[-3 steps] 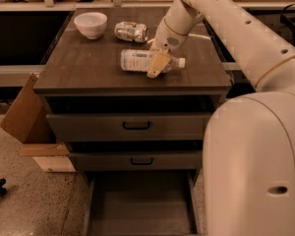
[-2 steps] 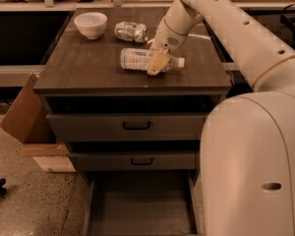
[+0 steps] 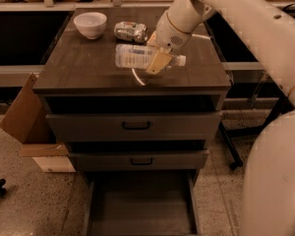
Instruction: Place blue plastic bottle into bottom drawer
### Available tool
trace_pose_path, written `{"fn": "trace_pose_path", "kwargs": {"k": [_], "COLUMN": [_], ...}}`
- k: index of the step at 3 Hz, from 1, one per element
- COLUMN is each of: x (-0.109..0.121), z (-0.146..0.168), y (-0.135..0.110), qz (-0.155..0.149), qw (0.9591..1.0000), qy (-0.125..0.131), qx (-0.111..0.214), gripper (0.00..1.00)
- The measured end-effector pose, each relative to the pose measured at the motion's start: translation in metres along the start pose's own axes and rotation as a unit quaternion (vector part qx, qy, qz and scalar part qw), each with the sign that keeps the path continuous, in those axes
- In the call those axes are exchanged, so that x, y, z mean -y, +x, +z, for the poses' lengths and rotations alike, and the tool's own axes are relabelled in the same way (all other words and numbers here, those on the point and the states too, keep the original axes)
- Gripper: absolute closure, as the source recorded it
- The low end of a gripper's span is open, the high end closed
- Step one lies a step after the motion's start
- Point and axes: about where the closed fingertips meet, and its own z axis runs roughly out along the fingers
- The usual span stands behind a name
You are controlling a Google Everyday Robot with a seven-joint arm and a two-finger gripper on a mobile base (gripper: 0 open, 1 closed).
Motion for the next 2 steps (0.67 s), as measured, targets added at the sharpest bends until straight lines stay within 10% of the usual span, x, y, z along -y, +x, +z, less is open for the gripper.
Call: {"fn": "trace_pose_path", "kwargs": {"k": [2], "x": [-0.022], "z": [-0.001], "y": [-0.001], "qz": [-0.028], "qw": [0.9994], "qy": [-0.020], "qx": [-0.002], "gripper": [1.00]}}
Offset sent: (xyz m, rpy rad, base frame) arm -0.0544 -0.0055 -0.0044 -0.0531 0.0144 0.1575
